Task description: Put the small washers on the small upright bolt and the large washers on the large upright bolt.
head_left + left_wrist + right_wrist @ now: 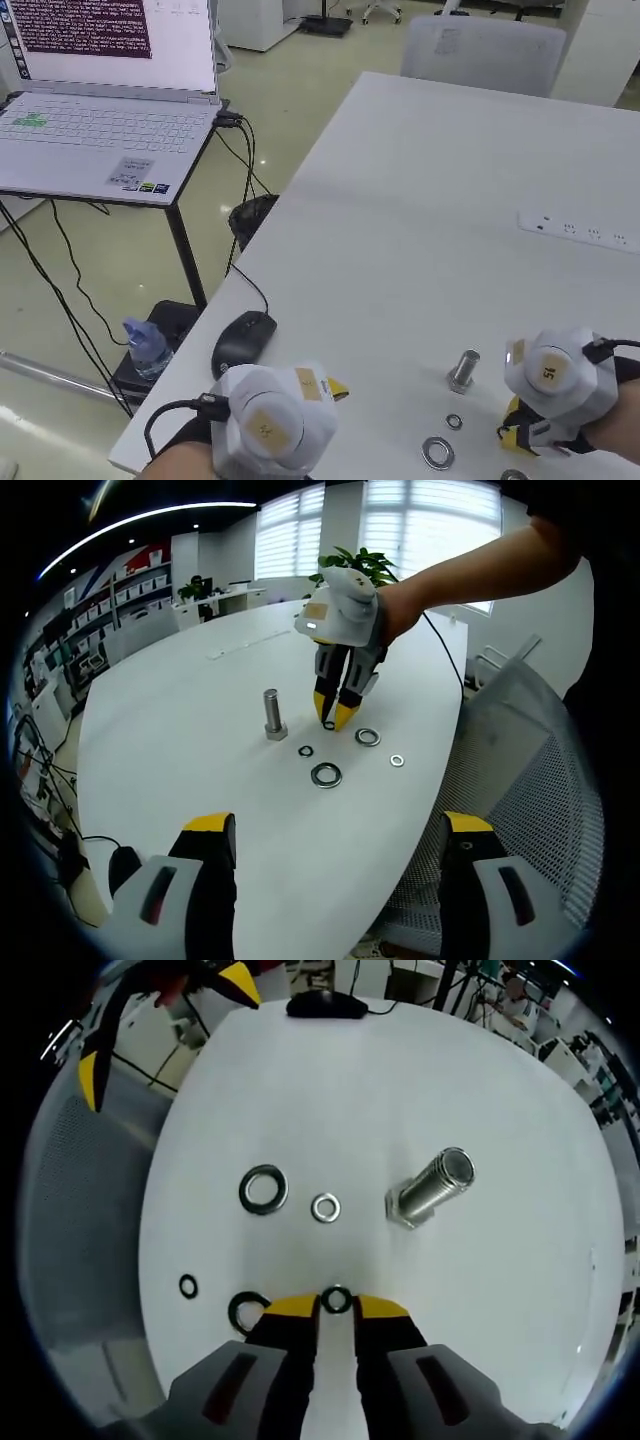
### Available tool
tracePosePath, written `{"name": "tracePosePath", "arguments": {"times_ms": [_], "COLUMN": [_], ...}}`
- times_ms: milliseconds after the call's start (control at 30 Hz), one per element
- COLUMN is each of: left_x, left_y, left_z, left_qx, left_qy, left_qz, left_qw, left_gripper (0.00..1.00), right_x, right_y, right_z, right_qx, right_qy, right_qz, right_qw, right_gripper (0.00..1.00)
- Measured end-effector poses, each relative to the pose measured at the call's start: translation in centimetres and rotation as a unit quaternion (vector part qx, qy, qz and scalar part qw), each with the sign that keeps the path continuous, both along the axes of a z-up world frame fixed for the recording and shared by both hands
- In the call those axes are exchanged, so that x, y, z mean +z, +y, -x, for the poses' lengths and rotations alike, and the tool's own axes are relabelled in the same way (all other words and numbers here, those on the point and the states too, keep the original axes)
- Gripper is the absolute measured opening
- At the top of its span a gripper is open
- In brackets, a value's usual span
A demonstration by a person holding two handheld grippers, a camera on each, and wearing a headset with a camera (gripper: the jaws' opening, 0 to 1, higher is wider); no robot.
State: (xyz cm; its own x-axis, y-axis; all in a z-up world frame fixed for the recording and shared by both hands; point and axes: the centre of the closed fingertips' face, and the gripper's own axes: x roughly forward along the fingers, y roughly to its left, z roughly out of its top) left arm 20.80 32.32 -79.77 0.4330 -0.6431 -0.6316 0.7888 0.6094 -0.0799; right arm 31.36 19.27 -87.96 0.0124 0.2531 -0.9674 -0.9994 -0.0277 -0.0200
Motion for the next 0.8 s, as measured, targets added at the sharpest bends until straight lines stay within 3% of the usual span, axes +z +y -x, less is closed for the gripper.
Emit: {"name": "tracePosePath", "arguments": {"times_ms": [233, 800], "left_x": [-0.01, 0.13], "left_y": [-0.06, -0.42], "left_z": [0.14, 0.28], "left_qx": [0.0, 0.001], "left_qy": [0.001, -0.001], "left_qz": [0.001, 0.002], "left_qw": [1.0, 1.0], "left_gripper": [0.82, 0.81], "right_x": [-0.06, 0.42], "right_y": [0.03, -0.12], "right_z": [0.05, -0.35], "right_qx": [0.003, -0.03], "right_qy": [-0.003, -0.004], "right_qz": [0.006, -0.001], "right_qw": [1.0, 0.9995], "right_gripper": [0.14, 0.13]}}
